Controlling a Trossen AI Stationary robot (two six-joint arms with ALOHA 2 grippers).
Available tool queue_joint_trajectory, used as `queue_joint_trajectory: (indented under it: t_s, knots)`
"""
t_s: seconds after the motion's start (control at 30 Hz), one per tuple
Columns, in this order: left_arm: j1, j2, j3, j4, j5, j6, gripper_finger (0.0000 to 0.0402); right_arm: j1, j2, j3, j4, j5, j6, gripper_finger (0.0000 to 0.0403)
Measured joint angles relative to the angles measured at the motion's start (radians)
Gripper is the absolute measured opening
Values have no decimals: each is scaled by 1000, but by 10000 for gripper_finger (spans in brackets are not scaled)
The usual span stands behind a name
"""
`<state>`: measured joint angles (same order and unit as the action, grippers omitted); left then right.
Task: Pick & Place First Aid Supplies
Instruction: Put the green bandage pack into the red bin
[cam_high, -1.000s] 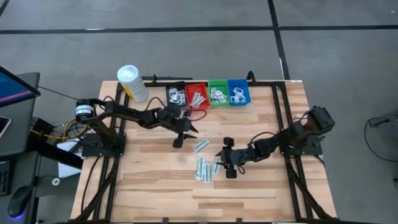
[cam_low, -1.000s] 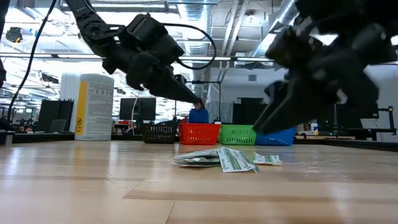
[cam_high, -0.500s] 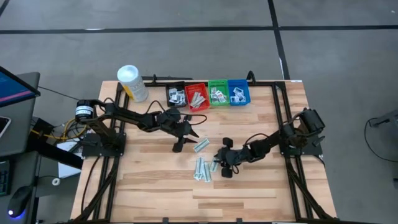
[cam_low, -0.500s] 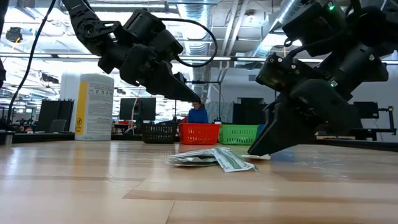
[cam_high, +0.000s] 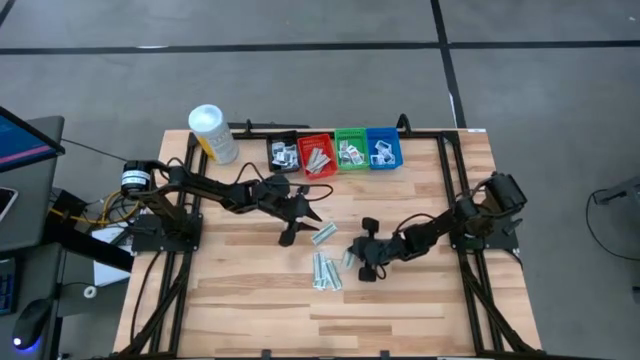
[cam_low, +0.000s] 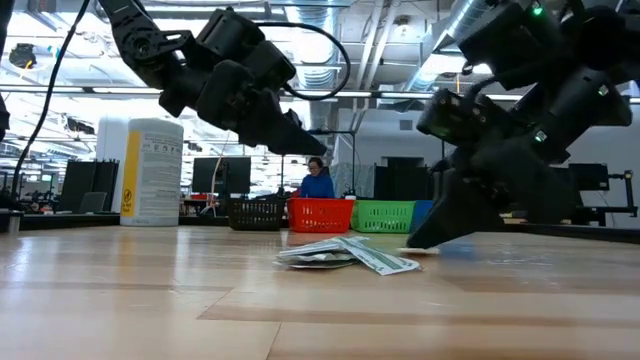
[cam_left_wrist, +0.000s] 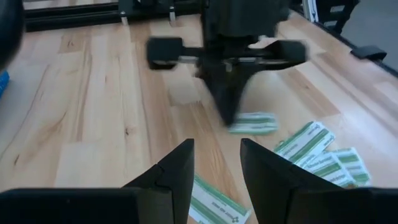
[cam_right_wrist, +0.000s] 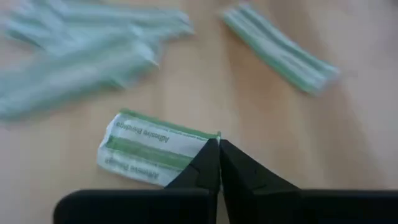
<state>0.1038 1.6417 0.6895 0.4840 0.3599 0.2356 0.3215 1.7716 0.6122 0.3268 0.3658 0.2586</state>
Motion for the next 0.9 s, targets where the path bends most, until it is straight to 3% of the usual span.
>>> queue_joint_trajectory:
  t_s: [0.3,0.43,0.6,0.9]
  knots:
    - [-3,0,0,79,-3,-153,131,5,-180,-3,-16,291,-186,2]
    - [-6,0,0,133,-78,-257,132,5,-237,10,-8,397,-279,1]
    - [-6,-1,0,191,-172,-358,149,4,-254,54,-3,465,-401,1]
    - [-6,-1,1,205,-208,-402,163,-20,-203,157,1,498,-531,1]
